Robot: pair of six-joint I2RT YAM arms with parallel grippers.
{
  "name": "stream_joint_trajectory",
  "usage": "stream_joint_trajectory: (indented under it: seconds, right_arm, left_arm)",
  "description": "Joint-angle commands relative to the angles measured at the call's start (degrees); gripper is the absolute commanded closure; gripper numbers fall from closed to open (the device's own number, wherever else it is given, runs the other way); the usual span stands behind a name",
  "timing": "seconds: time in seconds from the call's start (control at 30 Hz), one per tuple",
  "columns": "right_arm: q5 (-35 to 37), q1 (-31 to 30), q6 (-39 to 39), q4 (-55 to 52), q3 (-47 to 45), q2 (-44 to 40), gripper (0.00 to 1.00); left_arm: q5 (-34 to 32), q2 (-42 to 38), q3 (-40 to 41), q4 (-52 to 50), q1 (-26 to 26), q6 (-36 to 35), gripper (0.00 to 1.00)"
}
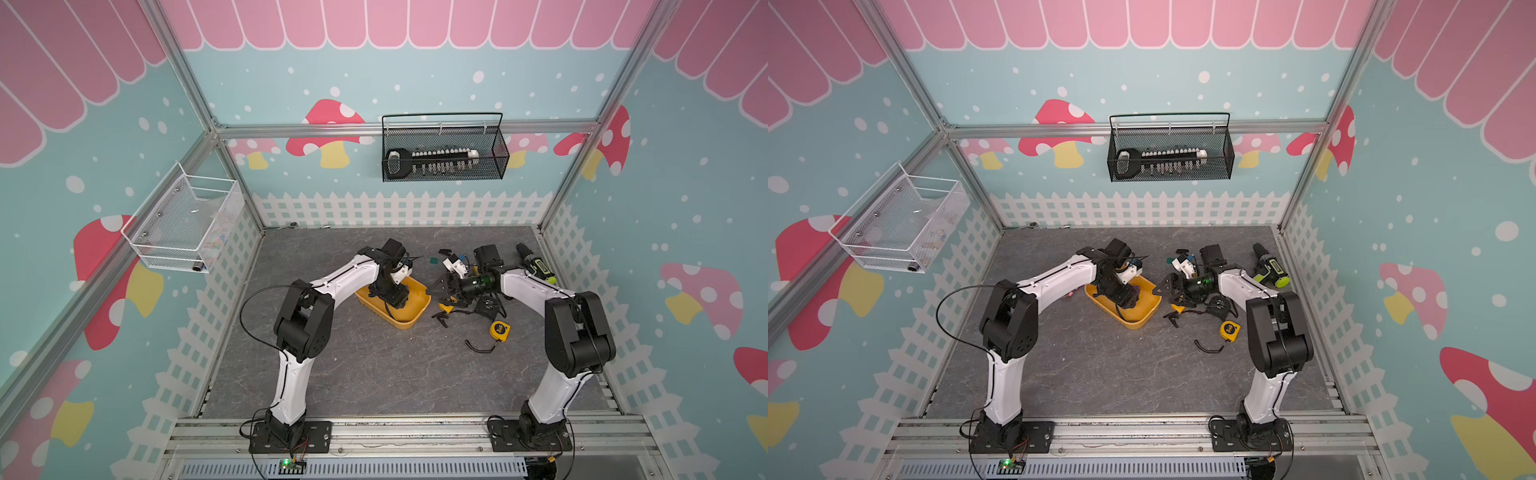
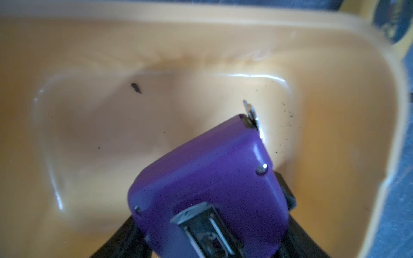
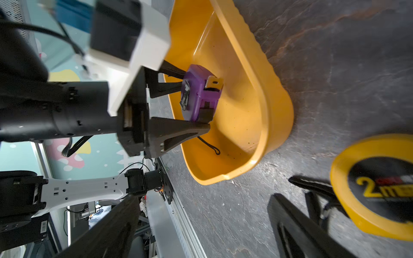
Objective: Take the tape measure out of the storage box
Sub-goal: Pick up the tape measure from the storage box.
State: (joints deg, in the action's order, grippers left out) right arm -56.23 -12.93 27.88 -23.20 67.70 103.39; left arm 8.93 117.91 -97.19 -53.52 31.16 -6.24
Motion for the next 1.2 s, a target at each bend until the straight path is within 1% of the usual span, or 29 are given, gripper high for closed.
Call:
stream_joint_trajectory:
  seconds: [0.0, 0.27, 0.47, 0.57, 0.63, 0.83, 0.87, 0.93, 0.97, 1.03, 1.07, 1.1, 1.17]
  right_arm:
    - [-2.0, -0.8, 4.1, 4.6, 1.4, 1.1, 0.05]
    - [-3.8, -2.6, 12.4, 12.2, 3.3, 3.5, 0.05]
    - [-4.9, -3.7, 22.0, 24.6, 1.3, 3.2, 0.05]
    - [-4.9, -4.3, 23.1, 26.0, 1.3, 2.8, 0.06]
    - [-4.9, -4.7, 23.4, 26.0, 1.4, 3.0, 0.08]
    - [-4.9, -6.1, 26.9, 29.9, 0.9, 3.4, 0.17]
    - [-4.9, -6.4, 27.1, 30.0, 1.0, 3.3, 0.20]
    - [-4.9, -7.0, 27.5, 30.4, 1.2, 3.5, 0.29]
    - [-4.9, -7.2, 27.7, 30.6, 1.1, 3.6, 0.36]
    - [-4.9, -7.3, 28.5, 31.4, 0.7, 3.4, 0.56]
    - [-4.9, -7.3, 28.9, 31.9, 0.4, 3.2, 0.66]
    - [-4.7, -7.3, 29.0, 31.9, 0.3, 3.0, 0.72]
    - [-4.2, -7.2, 29.1, 31.7, 0.2, 2.6, 0.82]
  left_arm:
    - [3.1, -5.1, 0.2, 2.3, -0.2, -0.4, 0.45]
    - [7.3, -10.8, 0.8, 2.7, -0.1, -0.3, 0.45]
    - [8.8, -13.1, 1.5, 2.6, 0.8, -0.4, 0.44]
    - [9.2, -13.3, 1.5, 2.6, 1.2, -0.5, 0.44]
    - [9.6, -13.2, 1.3, 2.6, 1.5, -0.5, 0.44]
    - [8.4, -12.2, 0.2, 2.6, 2.5, -0.7, 0.42]
    - [8.3, -12.0, 0.0, 2.7, 2.6, -0.7, 0.42]
    - [8.3, -11.7, -0.5, 2.7, 2.8, -0.7, 0.39]
    - [8.1, -11.6, -0.8, 2.6, 2.9, -0.7, 0.39]
    - [7.3, -11.4, -1.1, 2.7, 3.0, -0.7, 0.37]
    - [6.7, -11.4, -1.2, 2.7, 3.0, -0.5, 0.34]
    - [6.2, -11.5, -1.1, 2.7, 3.0, -0.5, 0.31]
    - [4.8, -11.9, -0.9, 2.6, 3.0, -0.3, 0.22]
